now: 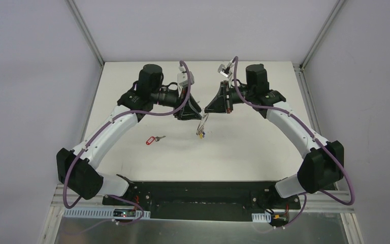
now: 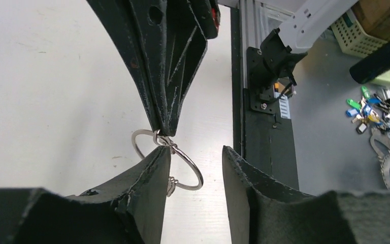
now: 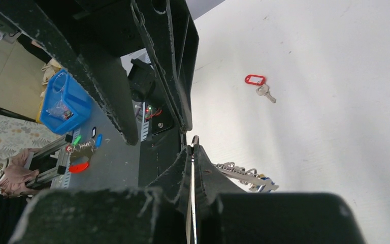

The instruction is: Put the keys on the keyring

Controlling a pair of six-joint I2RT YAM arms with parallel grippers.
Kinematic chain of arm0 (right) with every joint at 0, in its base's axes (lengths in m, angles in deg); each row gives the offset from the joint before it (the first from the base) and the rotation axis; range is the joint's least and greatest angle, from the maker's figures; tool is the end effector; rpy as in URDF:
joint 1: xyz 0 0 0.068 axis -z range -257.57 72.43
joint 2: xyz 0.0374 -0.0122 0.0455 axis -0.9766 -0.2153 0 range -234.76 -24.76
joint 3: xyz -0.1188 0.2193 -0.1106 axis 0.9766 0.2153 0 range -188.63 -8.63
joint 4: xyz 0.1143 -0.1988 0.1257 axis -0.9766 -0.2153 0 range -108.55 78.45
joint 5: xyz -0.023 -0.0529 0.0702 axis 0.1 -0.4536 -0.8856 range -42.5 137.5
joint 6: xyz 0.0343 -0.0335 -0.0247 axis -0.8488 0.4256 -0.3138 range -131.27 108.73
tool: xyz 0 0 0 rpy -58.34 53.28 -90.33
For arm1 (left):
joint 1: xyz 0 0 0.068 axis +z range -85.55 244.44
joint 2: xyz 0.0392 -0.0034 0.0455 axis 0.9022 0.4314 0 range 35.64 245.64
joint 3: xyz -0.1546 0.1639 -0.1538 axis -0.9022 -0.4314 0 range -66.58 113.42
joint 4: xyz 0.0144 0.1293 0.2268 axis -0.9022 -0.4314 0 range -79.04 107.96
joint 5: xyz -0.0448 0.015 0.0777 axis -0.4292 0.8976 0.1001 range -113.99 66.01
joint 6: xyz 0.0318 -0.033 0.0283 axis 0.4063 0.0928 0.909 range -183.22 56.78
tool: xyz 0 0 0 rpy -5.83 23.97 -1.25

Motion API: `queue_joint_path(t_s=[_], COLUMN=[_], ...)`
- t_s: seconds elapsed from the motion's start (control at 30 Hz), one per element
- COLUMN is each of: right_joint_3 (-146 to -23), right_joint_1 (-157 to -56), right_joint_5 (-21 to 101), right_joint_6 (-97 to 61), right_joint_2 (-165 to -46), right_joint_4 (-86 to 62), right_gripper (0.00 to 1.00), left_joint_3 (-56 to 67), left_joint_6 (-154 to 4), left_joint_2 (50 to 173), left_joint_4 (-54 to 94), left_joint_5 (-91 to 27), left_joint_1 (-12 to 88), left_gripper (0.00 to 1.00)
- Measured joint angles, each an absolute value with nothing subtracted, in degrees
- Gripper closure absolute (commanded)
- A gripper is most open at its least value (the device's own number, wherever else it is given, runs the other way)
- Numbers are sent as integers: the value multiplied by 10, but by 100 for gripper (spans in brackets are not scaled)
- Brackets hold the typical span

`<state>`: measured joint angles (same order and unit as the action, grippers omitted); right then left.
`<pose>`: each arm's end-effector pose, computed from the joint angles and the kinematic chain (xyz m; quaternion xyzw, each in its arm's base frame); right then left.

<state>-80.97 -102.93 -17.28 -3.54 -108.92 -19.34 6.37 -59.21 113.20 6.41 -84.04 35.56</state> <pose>0.2836 0.1702 0.3547 -0.4925 0.5736 0.5071 0.4139 0.2481 -0.1721 0.3858 0.4842 0.5788 -0.5027 0.4216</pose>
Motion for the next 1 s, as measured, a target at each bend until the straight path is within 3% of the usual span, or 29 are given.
queue_joint_path(t_s=[0.5,0.73,1.0], right_joint_3=[-795,-791,-791], right_joint_1=[-1027,-1027,-1027], right_joint_5=[-221,-224,-224], right_joint_6=[-41,-48,-51], right_joint_2=[-1083,-1083,-1083], right_joint_4=[-177,-171,-165], right_gripper=[100,100,100], left_joint_3=[57,43,36], left_joint_6=[-615,-644,-666], left_joint_2=[1165,1168,1169], left_joint_4=[120,164,188], left_joint_5=[-871,-877,-881], left_joint_1=[355,355,355], left_gripper=[61,76,79])
